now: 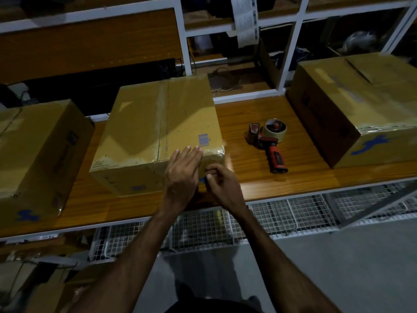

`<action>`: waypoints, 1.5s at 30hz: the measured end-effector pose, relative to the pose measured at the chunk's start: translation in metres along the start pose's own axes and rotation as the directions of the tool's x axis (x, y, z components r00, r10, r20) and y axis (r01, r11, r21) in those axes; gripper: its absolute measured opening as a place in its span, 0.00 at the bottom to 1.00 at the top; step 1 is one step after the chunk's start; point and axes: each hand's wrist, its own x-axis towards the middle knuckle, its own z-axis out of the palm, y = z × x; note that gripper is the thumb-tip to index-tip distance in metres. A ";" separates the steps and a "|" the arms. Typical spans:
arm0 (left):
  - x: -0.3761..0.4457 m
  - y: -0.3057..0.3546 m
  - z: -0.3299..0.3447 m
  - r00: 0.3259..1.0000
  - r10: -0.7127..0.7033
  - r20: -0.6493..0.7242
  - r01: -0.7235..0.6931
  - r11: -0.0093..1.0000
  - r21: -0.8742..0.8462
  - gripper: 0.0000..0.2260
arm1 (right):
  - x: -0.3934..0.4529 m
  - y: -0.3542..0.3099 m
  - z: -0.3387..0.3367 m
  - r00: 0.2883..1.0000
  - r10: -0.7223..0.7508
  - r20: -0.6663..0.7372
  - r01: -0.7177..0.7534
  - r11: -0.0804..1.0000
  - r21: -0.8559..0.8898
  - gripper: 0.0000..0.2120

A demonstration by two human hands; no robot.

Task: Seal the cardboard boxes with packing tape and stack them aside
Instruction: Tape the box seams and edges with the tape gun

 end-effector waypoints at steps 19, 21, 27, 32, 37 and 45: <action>-0.016 -0.019 0.013 0.978 0.209 -0.001 -0.205 0.956 0.210 0.23 | 0.082 -0.003 -0.085 0.857 -0.381 0.347 0.487 0.817 -0.307 0.15; -0.016 -0.024 0.013 0.970 0.241 0.021 -0.239 0.941 0.239 0.22 | 0.076 0.006 -0.080 0.858 -0.392 0.331 0.493 0.810 -0.319 0.16; -0.024 -0.030 0.020 0.924 0.363 0.122 -0.382 0.861 0.335 0.31 | 0.071 0.009 -0.076 0.878 -0.381 0.291 0.473 0.786 -0.397 0.15; -0.019 -0.043 0.023 0.759 0.514 0.399 -0.631 0.733 0.254 0.28 | 0.067 0.009 -0.075 0.902 -0.344 0.259 0.430 0.753 -0.498 0.16; -0.014 -0.024 0.022 0.431 0.559 0.709 -0.810 0.586 0.030 0.31 | 0.061 0.000 -0.072 0.907 -0.352 0.231 0.419 0.695 -0.585 0.17; -0.038 -0.046 -0.080 0.968 0.249 0.029 -0.246 0.966 -0.079 0.13 | 0.045 -0.026 -0.056 0.885 -0.398 0.243 0.457 0.636 -0.622 0.18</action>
